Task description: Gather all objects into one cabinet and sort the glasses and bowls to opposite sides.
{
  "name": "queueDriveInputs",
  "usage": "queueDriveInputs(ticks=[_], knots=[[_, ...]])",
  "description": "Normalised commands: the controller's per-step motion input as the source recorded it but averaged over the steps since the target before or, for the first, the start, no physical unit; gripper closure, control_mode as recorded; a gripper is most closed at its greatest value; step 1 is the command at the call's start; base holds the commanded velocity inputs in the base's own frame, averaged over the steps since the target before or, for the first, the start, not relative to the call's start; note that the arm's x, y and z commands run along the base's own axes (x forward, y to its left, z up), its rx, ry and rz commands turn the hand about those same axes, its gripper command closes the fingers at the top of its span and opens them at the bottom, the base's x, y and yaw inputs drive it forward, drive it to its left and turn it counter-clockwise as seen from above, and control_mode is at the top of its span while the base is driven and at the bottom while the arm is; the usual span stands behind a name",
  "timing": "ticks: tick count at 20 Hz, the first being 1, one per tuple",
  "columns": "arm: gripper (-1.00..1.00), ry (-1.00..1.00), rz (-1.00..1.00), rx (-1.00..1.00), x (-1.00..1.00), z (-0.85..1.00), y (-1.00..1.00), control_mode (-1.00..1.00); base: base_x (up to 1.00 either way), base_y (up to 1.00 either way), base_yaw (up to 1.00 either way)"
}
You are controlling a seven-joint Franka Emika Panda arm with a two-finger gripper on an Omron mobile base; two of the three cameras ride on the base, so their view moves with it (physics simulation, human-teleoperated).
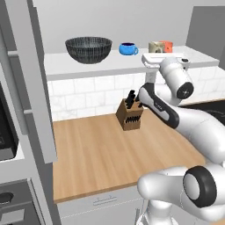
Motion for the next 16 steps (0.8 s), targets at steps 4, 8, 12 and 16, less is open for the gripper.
queueDriveInputs(ticks=[4, 8, 12, 16], knots=[[1.00, -0.02, 0.00, 0.00, 0.00, -0.43, 0.00, -1.00, 0.00, 0.00, 0.00], [1.00, -0.05, 0.00, 0.00, 0.09, -0.18, 0.33, -1.00, 0.00, 0.00, 0.00], [1.00, 0.00, 0.00, 0.00, 0.69, 0.00, 0.65, -1.00, 0.00, 0.00, 0.00], [1.00, 0.04, 0.00, 0.00, 0.59, 0.05, 0.42, -1.00, 0.00, 0.00, 0.00]])
